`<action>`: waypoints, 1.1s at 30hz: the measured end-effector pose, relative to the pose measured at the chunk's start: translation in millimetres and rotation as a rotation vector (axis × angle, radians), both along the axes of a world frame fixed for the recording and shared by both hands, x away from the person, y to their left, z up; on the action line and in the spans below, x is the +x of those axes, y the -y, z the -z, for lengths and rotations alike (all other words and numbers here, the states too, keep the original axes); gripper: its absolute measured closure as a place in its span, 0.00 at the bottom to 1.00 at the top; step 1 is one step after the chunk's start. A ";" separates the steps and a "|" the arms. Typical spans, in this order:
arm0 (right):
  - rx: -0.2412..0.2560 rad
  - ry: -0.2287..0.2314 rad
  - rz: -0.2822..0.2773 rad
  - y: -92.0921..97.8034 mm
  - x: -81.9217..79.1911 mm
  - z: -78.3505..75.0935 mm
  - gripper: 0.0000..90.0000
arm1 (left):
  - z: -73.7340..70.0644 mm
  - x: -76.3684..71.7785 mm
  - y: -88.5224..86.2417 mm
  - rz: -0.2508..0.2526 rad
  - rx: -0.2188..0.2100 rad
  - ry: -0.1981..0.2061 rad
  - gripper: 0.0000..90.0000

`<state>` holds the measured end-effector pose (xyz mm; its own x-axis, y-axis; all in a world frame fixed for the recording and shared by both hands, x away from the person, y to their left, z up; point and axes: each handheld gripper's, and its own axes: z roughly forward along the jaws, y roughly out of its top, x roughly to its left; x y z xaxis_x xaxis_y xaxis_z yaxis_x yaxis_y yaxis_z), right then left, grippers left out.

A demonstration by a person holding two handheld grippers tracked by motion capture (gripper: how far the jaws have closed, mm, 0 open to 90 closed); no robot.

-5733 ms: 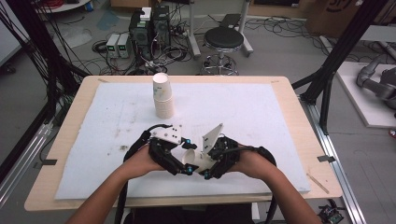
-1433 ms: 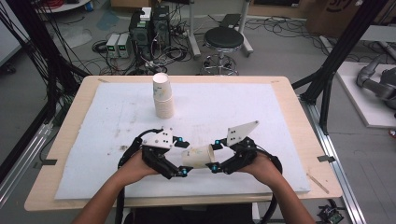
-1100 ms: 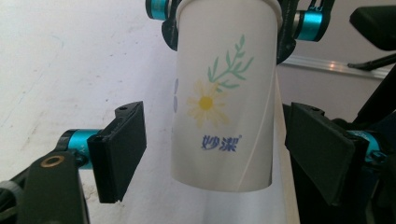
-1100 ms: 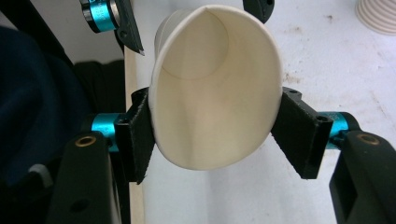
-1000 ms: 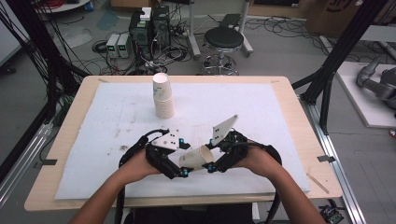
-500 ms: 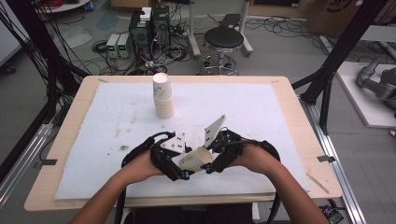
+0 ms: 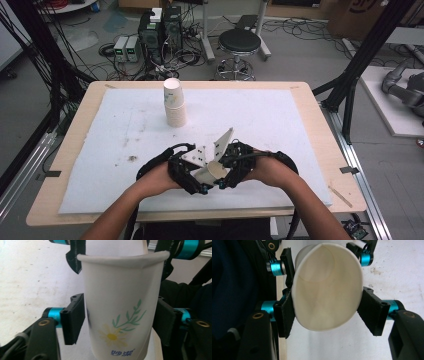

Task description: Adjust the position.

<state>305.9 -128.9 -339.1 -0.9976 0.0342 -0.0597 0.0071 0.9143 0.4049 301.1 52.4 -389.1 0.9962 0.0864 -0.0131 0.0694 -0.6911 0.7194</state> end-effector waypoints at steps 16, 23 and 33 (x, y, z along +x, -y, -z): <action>0.164 -0.026 0.042 10.3 2.9 -5.0 0.24 | 6.3 0.1 -14.0 -0.047 -0.121 -0.031 0.38; 0.367 -0.019 0.122 35.8 3.2 -12.8 0.23 | 13.2 1.2 -31.4 -0.115 -0.191 -0.038 0.36; 0.588 0.037 0.351 86.5 -0.1 8.8 0.23 | 23.5 2.0 -68.5 -0.277 -0.326 -0.005 0.36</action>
<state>305.8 -215.4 -348.0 -0.9191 0.3927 0.0336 0.2393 0.4883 0.8392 303.1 121.0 -412.6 0.9359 0.3409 -0.0887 0.2242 -0.3823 0.8964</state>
